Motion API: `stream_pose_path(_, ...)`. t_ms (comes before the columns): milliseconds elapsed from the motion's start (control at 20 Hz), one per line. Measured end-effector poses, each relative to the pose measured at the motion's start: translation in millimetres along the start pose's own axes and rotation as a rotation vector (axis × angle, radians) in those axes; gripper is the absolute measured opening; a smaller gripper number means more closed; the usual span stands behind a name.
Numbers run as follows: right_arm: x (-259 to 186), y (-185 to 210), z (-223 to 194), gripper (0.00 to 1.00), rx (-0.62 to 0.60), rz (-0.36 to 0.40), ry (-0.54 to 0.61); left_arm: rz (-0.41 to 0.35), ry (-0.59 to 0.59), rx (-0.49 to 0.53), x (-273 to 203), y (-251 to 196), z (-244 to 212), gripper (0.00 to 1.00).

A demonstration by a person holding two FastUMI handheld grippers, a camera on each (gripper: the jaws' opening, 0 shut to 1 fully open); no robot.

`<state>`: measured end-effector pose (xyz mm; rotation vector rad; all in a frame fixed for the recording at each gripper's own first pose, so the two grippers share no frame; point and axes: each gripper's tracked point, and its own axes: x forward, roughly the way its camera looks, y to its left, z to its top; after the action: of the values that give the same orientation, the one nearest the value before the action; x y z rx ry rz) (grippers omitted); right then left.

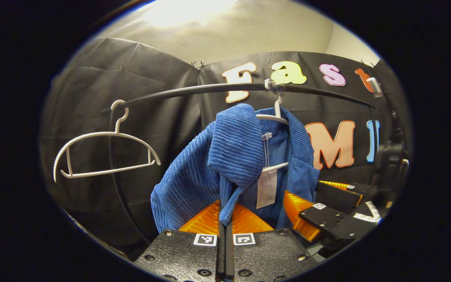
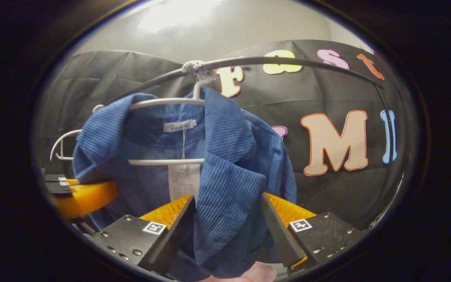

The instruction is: Grasp the clothes on the hanger with both hands and then place them into the laundry hamper below.

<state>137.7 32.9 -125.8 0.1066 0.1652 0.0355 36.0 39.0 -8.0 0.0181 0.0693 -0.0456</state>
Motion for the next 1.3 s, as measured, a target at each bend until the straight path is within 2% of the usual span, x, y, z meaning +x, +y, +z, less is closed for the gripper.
stream_pose_path(250,11,-5,-20,0.99,-0.008,-0.007,0.044,-0.021,0.006,-0.026,-18,4,13,0.01)
stream_pose_path(300,11,-8,-21,0.94,-0.016,-0.015,0.047,-0.027,0.009,-0.034,-20,4,16,0.01)
stream_pose_path(400,12,-15,-22,0.67,-0.028,-0.028,0.052,-0.046,0.017,-0.049,-25,3,20,0.02)
stream_pose_path(650,7,-43,-17,0.17,-0.052,-0.100,0.069,-0.119,0.043,-0.092,-39,-9,26,0.02)
stream_pose_path(700,6,-48,-13,0.11,-0.055,-0.110,0.064,-0.129,0.045,-0.104,-41,-10,28,0.01)
stream_pose_path(1000,3,-76,7,0.11,-0.081,-0.147,0.030,-0.186,0.042,-0.096,-51,-14,34,0.00)
stream_pose_path(1050,3,-80,11,0.11,-0.089,-0.153,0.023,-0.193,0.042,-0.095,-53,-14,34,0.02)
stream_pose_path(1300,0,-88,22,0.11,-0.094,-0.153,0.004,-0.197,0.060,-0.102,-55,-16,31,0.02)
